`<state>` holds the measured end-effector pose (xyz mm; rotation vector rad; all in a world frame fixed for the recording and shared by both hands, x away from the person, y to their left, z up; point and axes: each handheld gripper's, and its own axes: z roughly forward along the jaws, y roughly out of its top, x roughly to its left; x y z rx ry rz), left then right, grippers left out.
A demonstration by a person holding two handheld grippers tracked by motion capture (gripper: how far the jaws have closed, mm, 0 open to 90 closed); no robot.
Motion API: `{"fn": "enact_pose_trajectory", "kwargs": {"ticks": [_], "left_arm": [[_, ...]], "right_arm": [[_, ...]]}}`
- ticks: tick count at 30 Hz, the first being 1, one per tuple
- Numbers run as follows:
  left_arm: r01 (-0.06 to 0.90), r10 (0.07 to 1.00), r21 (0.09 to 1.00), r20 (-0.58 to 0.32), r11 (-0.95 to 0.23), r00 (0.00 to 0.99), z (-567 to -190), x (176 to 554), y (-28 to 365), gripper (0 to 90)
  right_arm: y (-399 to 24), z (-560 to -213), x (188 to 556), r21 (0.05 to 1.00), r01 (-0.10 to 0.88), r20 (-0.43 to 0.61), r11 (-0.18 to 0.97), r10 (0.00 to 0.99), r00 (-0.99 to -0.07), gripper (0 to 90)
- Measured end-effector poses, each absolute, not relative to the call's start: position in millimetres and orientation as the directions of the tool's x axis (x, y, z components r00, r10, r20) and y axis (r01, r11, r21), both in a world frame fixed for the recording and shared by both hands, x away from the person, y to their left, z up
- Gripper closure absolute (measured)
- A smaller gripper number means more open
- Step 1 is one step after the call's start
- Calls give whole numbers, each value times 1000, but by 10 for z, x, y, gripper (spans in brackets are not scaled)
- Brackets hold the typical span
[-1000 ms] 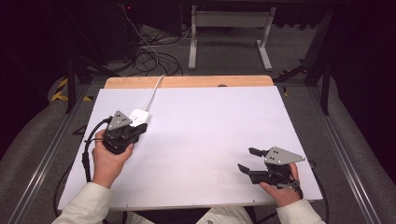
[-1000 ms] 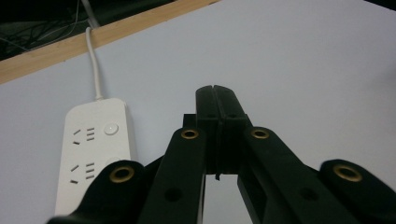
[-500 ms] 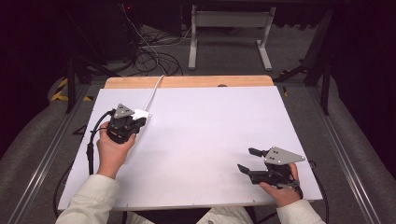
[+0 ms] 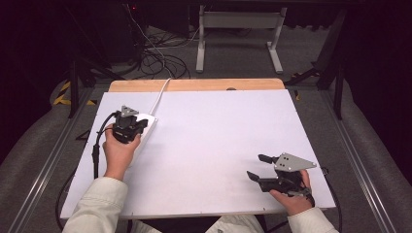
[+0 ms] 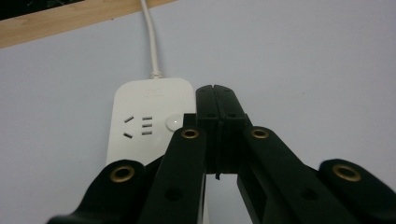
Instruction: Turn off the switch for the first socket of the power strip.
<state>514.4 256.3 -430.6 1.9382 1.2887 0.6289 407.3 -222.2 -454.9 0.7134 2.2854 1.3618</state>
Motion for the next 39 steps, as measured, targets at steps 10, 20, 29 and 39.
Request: {"fn": "enact_pose_trajectory", "kwargs": {"ticks": [10, 20, 29, 39], "left_arm": [[580, 928, 776, 18, -247, 371, -4428, 5258, 2600, 900], [601, 937, 764, 14, -236, 350, -4525, 5346, 2593, 900], [639, 954, 740, 10, -209, 301, -4592, 5403, 2545, 900], [648, 961, 735, 18, -200, 276, -4591, 5419, 2541, 900]], "right_arm": [[-2219, -4554, 4068, 886, 227, -68, 403, 599, -798, 293], [-2218, -4557, 4068, 887, 229, -64, 401, 598, -799, 297], [-2215, -4566, 4072, 884, 233, -62, 406, 595, -801, 301], [-2217, -4569, 4075, 883, 234, -63, 408, 596, -801, 301]]}}
